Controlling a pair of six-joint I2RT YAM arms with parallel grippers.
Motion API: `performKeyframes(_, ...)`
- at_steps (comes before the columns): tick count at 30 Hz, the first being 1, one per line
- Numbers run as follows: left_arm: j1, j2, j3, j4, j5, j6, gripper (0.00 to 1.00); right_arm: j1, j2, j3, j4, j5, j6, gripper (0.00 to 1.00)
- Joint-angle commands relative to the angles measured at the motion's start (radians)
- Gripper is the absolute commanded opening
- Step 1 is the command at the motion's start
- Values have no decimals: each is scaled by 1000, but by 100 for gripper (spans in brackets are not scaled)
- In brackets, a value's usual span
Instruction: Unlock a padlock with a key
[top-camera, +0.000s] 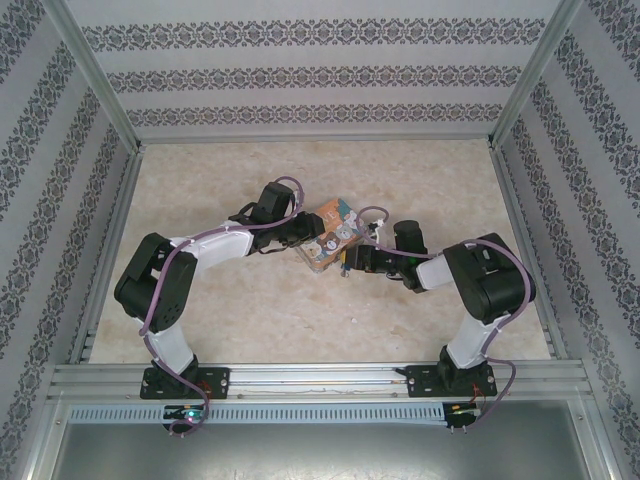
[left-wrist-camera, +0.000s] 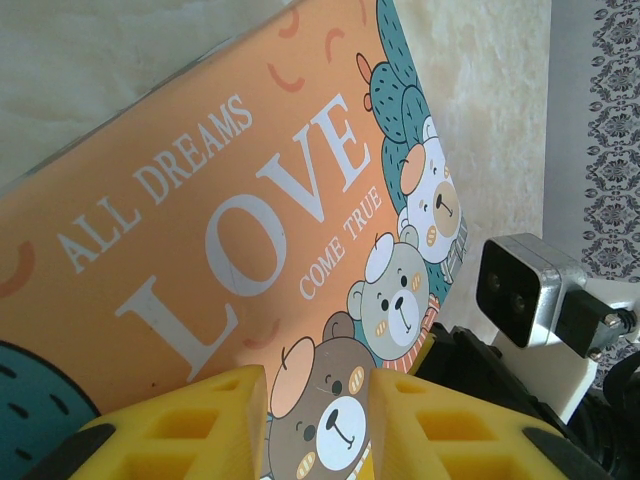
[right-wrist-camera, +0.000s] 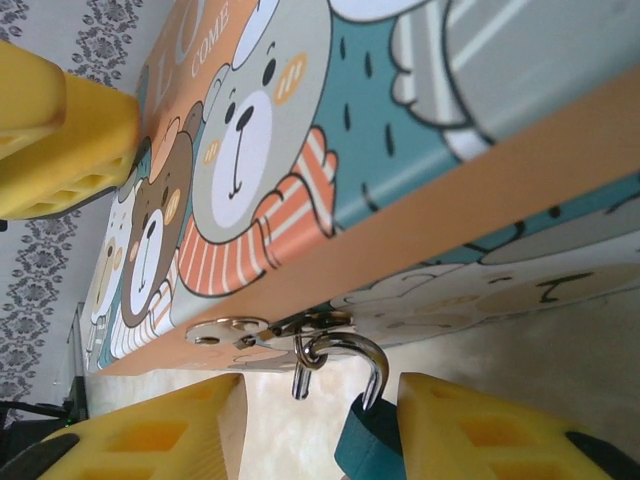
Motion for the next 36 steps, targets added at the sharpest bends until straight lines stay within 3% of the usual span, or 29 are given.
performKeyframes(1, 14, -10, -26, -45, 6, -6, 32, 14, 32, 21, 83, -46, 30, 42)
performKeyframes(16, 15, -5, -30, -45, 17, -1, 32, 13, 17, -6, 134, -88, 43, 35)
performKeyframes(30, 20, -14, -42, -42, 20, 1, 32, 20, 32, -9, 134, -72, 42, 16)
performKeyframes(36, 20, -18, -49, -34, 25, -6, 32, 28, 44, -6, 148, -52, 60, 2)
